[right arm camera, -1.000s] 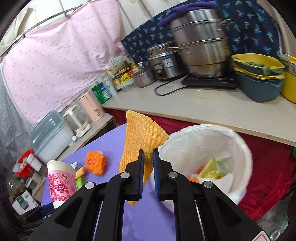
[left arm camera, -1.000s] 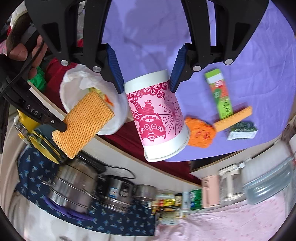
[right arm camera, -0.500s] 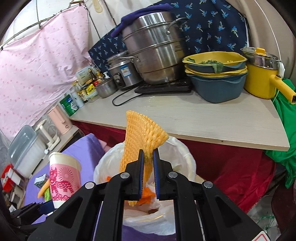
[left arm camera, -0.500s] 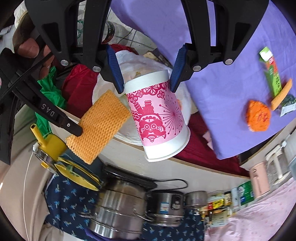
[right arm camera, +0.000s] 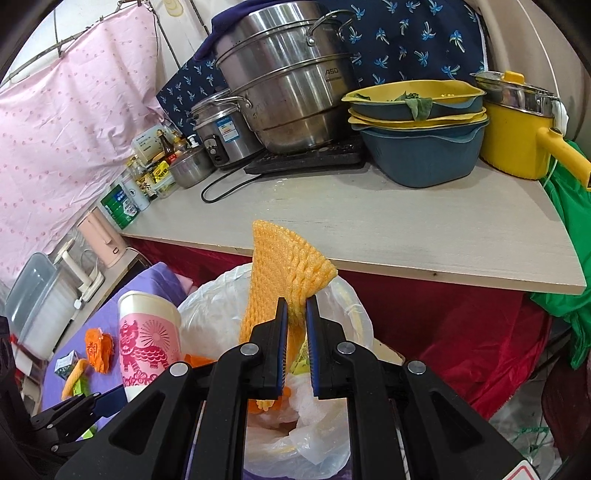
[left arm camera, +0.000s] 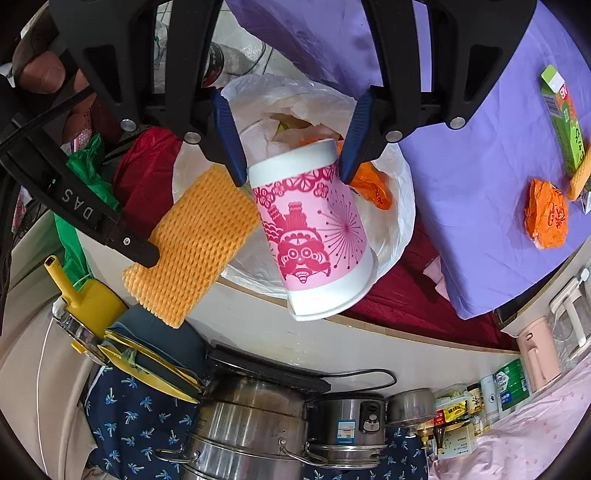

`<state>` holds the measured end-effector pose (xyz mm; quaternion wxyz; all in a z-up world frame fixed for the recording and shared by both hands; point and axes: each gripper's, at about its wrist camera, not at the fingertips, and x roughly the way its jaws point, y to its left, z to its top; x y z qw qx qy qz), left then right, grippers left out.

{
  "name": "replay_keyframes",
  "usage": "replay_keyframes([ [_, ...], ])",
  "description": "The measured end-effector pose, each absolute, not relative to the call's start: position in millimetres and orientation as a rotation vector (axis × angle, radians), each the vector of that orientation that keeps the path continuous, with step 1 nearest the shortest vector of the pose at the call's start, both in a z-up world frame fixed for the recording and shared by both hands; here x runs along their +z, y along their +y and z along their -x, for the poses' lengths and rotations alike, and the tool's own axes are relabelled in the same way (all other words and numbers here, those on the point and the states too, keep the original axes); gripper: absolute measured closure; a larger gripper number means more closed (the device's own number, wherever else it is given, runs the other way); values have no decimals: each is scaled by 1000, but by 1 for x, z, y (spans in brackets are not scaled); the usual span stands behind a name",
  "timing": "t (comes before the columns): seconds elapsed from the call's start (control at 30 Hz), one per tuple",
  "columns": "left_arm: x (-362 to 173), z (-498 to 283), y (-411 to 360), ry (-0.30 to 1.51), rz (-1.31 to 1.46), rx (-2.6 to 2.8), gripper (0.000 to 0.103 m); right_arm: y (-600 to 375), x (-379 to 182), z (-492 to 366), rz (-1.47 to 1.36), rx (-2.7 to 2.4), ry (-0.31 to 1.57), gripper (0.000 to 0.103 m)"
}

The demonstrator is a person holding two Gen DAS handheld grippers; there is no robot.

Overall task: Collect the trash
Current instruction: 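Carry the pink cup and mesh sleeve over the bin with both tools, then open both tools to drop the cup and mesh sleeve into the bin, then withdraw both tools from the bin back over the table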

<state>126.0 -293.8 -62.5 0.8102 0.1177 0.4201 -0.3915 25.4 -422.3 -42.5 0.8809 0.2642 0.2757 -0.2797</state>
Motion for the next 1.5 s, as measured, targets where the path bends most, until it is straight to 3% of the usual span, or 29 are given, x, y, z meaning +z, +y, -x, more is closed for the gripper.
replay_keyframes([
  [0.13, -65, -131, -294, 903, -252, -818, 51, -421, -41, -28, -555, -581, 574, 87],
  [0.2, -64, -133, -292, 901, -245, -802, 41, -419, -39, -28, -557, -578, 565, 83],
  [0.27, -61, -134, -287, 893, -229, -791, 38, -417, -36, -27, -557, -573, 555, 80],
  [0.67, -45, -136, -263, 867, -204, -732, 35, -394, -18, -31, -536, -534, 538, 78],
  [0.8, -39, -138, -248, 866, -178, -706, 35, -379, -11, -34, -519, -517, 534, 70],
  [1.07, -33, -150, -194, 857, -114, -580, 24, -346, -5, -44, -499, -470, 543, 65],
  [1.5, -48, -174, -90, 907, -39, -351, 23, -268, -13, -79, -453, -344, 612, 64],
])
